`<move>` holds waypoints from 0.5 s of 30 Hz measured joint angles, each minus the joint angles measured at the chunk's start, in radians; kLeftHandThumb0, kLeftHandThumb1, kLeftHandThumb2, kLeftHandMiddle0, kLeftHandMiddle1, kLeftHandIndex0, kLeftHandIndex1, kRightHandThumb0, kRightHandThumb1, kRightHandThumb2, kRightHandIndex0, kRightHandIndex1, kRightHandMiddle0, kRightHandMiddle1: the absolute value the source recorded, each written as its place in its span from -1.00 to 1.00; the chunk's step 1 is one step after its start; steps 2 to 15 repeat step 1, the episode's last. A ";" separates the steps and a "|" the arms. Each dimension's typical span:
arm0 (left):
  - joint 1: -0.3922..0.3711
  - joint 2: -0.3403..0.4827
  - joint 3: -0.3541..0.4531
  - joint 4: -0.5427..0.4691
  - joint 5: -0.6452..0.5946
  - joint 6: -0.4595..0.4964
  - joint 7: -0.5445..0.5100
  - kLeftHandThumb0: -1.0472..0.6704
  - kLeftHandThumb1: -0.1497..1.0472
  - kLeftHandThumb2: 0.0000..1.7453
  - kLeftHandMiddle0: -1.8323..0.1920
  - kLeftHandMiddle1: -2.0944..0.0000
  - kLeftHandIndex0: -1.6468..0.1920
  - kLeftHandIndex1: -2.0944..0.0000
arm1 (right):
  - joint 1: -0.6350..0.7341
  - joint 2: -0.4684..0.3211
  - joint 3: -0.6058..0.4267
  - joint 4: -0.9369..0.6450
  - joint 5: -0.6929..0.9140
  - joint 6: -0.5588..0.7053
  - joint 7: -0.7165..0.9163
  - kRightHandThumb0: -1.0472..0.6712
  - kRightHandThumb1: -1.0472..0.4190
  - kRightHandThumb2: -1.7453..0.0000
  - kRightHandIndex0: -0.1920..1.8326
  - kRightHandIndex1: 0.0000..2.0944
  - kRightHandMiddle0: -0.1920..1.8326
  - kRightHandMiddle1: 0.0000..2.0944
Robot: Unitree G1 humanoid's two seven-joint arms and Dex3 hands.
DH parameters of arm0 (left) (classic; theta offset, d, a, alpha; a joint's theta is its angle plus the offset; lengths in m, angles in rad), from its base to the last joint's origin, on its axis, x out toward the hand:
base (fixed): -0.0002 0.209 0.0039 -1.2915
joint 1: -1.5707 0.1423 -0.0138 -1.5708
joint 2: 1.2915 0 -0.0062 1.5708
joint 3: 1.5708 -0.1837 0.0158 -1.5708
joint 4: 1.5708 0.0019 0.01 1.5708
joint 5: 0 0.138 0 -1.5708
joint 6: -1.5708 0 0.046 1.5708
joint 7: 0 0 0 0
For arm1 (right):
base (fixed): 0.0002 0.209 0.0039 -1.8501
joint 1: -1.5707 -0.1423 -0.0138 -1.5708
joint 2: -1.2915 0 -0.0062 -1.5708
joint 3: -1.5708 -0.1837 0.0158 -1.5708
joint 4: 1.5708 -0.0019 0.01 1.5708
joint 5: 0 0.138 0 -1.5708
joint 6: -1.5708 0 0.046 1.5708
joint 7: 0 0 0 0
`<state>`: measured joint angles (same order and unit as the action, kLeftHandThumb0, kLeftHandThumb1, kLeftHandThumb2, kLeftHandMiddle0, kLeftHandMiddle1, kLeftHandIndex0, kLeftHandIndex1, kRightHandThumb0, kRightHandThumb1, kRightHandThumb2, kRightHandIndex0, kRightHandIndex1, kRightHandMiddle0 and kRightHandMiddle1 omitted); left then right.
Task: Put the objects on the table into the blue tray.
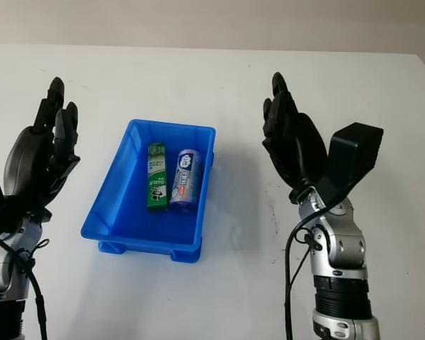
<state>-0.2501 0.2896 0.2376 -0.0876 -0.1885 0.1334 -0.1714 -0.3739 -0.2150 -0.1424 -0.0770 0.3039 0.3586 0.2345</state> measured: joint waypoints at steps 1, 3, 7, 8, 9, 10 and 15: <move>0.000 -0.002 0.000 -0.001 0.000 0.000 0.002 -0.76 1.00 -0.16 1.00 1.00 1.00 1.00 | 0.005 0.000 0.000 -0.004 0.001 0.002 0.000 -0.68 -1.00 0.06 -1.00 -1.00 -1.00 -1.00; 0.000 -0.002 0.000 -0.001 0.000 0.000 0.002 -0.76 1.00 -0.16 1.00 1.00 1.00 1.00 | 0.005 0.000 0.000 -0.004 0.001 0.002 0.000 -0.68 -1.00 0.06 -1.00 -1.00 -1.00 -1.00; 0.000 -0.002 0.000 -0.001 0.000 0.000 0.002 -0.76 1.00 -0.16 1.00 1.00 1.00 1.00 | 0.005 0.000 0.000 -0.004 0.001 0.002 0.000 -0.68 -1.00 0.06 -1.00 -1.00 -1.00 -1.00; 0.000 -0.002 0.000 -0.001 0.000 0.000 0.002 -0.76 1.00 -0.16 1.00 1.00 1.00 1.00 | 0.005 0.000 0.000 -0.004 0.001 0.002 0.000 -0.68 -1.00 0.06 -1.00 -1.00 -1.00 -1.00; 0.000 -0.002 0.000 -0.001 0.000 0.000 0.002 -0.76 1.00 -0.16 1.00 1.00 1.00 1.00 | 0.005 0.000 0.000 -0.004 0.001 0.002 0.000 -0.68 -1.00 0.06 -1.00 -1.00 -1.00 -1.00; 0.000 -0.002 0.000 -0.001 0.000 0.000 0.002 -0.76 1.00 -0.16 1.00 1.00 1.00 1.00 | 0.005 0.000 0.000 -0.004 0.001 0.002 0.000 -0.68 -1.00 0.06 -1.00 -1.00 -1.00 -1.00; 0.000 -0.002 0.000 -0.001 0.000 0.000 0.002 -0.76 1.00 -0.16 1.00 1.00 1.00 1.00 | 0.005 0.000 0.000 -0.004 0.001 0.002 0.000 -0.68 -1.00 0.06 -1.00 -1.00 -1.00 -1.00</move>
